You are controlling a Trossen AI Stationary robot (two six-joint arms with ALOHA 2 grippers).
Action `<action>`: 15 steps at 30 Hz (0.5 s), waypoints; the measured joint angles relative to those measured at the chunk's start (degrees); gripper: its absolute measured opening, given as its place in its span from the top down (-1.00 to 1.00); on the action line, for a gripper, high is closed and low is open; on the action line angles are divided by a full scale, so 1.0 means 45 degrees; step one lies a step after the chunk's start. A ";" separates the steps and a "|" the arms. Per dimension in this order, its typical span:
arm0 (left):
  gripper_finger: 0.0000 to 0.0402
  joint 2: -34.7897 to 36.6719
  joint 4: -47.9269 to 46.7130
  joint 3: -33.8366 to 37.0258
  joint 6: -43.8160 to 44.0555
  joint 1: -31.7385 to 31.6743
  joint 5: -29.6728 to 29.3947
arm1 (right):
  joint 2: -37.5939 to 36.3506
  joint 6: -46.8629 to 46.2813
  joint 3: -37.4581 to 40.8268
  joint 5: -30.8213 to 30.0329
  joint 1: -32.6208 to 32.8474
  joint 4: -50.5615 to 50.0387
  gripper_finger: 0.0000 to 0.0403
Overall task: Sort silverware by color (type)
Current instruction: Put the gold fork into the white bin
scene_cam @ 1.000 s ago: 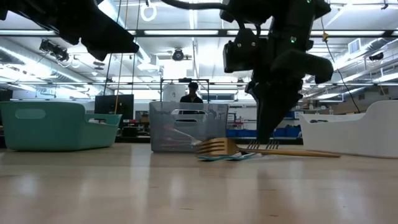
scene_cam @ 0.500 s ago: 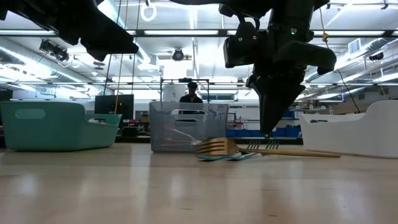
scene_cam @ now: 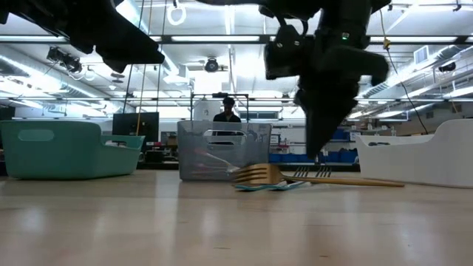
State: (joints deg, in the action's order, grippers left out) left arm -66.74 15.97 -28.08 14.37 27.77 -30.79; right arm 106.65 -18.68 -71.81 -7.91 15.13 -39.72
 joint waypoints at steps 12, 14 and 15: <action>0.26 0.0000 0.0000 0.0000 -0.0011 0.0019 0.0005 | 0.0005 -0.0292 0.0869 0.0081 0.0002 0.0771 0.56; 0.26 0.0000 0.0000 0.0000 -0.0015 0.0019 0.0005 | 0.0005 -0.0292 0.1022 0.0084 0.0002 0.0887 0.53; 0.26 0.0000 0.0000 0.0000 -0.0019 0.0019 0.0005 | 0.0010 -0.0292 0.1101 0.0066 0.0002 0.0920 0.53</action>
State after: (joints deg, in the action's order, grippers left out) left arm -66.74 15.97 -28.08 14.28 27.86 -30.76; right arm 106.69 -19.99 -66.86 -7.62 15.14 -35.58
